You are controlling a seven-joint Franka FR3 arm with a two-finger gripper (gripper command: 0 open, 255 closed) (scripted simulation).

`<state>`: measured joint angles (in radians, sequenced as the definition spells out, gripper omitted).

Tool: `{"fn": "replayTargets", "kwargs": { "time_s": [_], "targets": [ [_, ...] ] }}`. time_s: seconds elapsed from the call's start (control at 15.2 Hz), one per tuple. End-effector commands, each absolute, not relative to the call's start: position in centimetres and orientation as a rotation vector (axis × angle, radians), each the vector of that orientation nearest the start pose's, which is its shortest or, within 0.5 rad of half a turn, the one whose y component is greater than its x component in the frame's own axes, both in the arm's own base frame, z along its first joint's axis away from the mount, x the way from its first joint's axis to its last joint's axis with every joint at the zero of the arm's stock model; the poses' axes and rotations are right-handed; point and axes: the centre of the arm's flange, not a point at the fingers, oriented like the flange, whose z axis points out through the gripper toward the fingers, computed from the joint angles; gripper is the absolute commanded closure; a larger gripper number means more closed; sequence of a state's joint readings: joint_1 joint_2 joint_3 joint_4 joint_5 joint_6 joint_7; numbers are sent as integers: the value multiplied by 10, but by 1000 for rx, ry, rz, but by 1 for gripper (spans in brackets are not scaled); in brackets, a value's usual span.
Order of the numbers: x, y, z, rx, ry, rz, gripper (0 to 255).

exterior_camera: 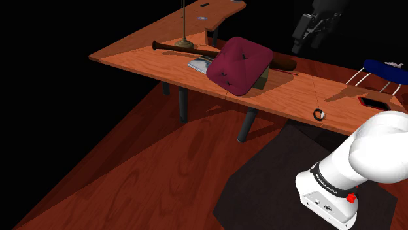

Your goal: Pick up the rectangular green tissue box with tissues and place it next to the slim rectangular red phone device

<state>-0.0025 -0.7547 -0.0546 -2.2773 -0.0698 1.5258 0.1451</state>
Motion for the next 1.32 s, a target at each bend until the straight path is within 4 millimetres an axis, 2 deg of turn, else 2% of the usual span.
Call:
{"fn": "replayTargets", "kwargs": {
  "time_s": [0.0, 0.59, 1.25],
  "targets": [
    [311, -31, 613, -3159, 302, -6, 0],
    [369, -90, 546, -2993, 757, -252, 0],
    [423, -170, 478, -2715, 1212, -503, 0]
  ]
}}
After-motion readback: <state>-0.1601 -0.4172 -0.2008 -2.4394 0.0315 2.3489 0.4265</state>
